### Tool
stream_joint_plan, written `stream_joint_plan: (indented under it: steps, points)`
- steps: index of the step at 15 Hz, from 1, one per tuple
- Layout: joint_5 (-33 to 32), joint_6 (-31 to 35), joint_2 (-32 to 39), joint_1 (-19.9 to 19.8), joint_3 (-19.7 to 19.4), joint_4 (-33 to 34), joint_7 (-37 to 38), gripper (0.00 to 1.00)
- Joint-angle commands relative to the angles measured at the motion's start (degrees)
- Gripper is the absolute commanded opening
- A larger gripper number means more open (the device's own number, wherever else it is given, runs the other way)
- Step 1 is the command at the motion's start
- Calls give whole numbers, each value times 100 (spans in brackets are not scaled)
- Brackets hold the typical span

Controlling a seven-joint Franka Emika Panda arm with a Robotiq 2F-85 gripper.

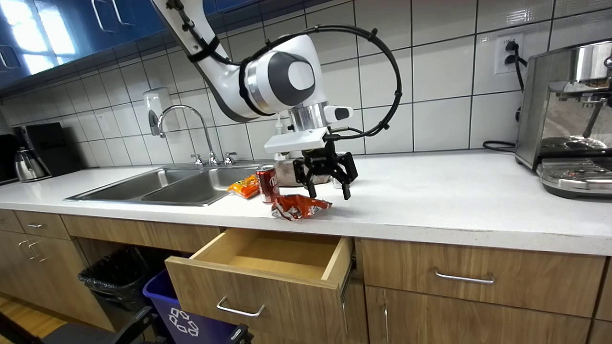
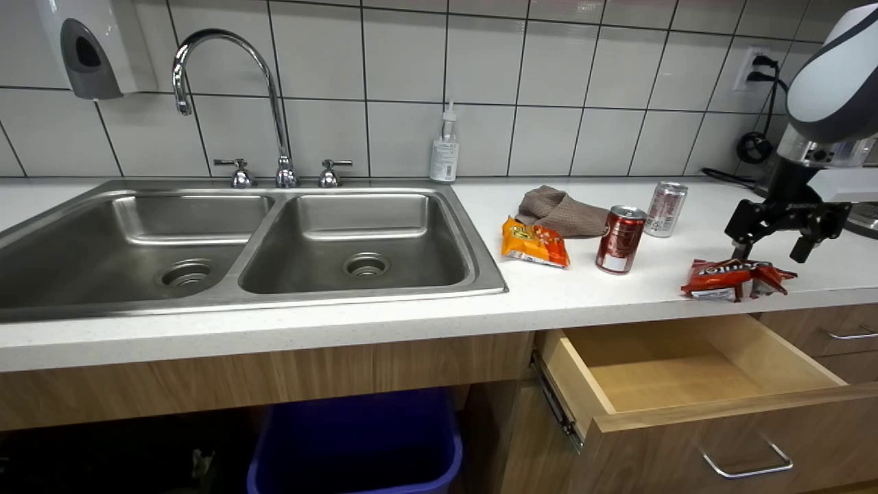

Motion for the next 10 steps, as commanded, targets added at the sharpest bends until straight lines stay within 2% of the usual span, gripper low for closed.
stream_joint_plan:
  steps: [1,10]
  points:
    - [-113,109,-256,-49,10,-276,19,100]
    - [-107,253,-191,149,171,-198,105,100]
